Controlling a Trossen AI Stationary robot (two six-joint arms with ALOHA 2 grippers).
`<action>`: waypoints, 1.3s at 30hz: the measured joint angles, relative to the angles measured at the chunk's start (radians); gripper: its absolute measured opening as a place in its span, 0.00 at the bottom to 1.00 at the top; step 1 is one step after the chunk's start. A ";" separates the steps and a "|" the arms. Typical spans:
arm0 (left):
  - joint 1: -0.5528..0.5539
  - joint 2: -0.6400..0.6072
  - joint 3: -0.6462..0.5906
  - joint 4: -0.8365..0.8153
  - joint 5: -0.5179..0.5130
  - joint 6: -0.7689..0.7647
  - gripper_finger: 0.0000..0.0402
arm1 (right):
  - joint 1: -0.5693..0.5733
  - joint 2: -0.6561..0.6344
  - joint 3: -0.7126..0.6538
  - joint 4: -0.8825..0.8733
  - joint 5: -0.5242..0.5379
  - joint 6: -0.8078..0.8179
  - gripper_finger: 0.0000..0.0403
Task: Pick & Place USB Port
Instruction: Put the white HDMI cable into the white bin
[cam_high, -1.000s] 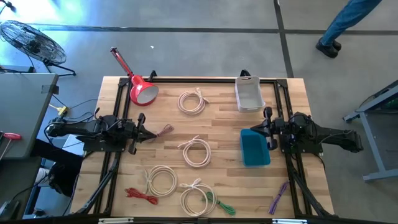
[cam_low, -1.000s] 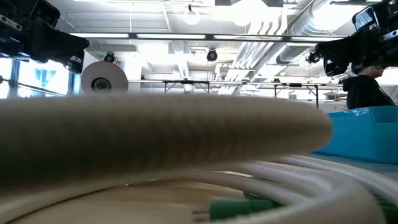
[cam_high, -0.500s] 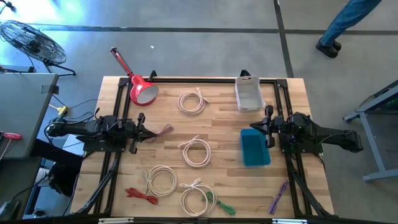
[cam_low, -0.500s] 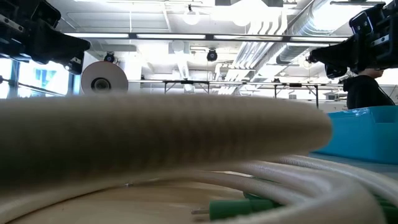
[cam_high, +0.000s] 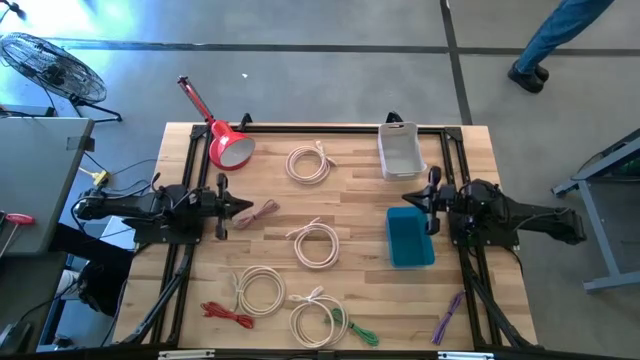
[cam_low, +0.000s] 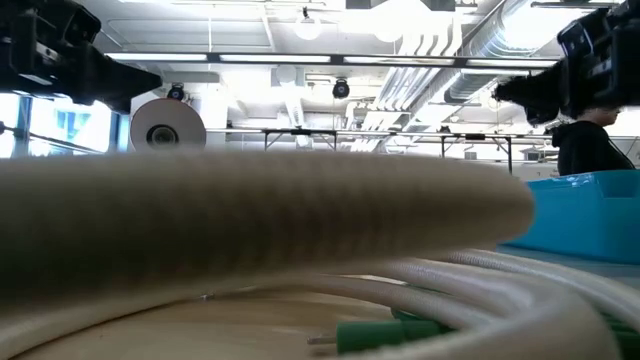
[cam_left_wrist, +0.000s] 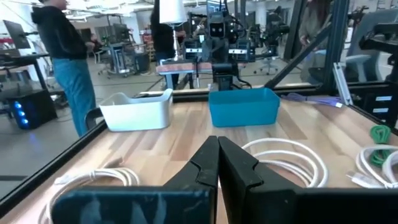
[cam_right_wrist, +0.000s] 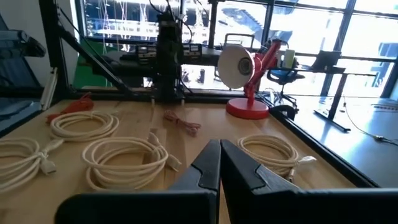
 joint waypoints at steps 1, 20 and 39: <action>0.000 0.000 0.000 0.000 0.000 0.005 0.00 | 0.000 0.017 0.023 -0.008 -0.001 -0.002 0.00; 0.000 0.000 0.000 0.000 -0.006 0.306 0.00 | -0.033 0.812 0.569 -0.050 0.050 -0.121 0.00; 0.000 0.000 0.000 0.002 0.003 0.360 0.00 | -0.064 1.450 1.137 -0.393 0.111 -0.117 0.35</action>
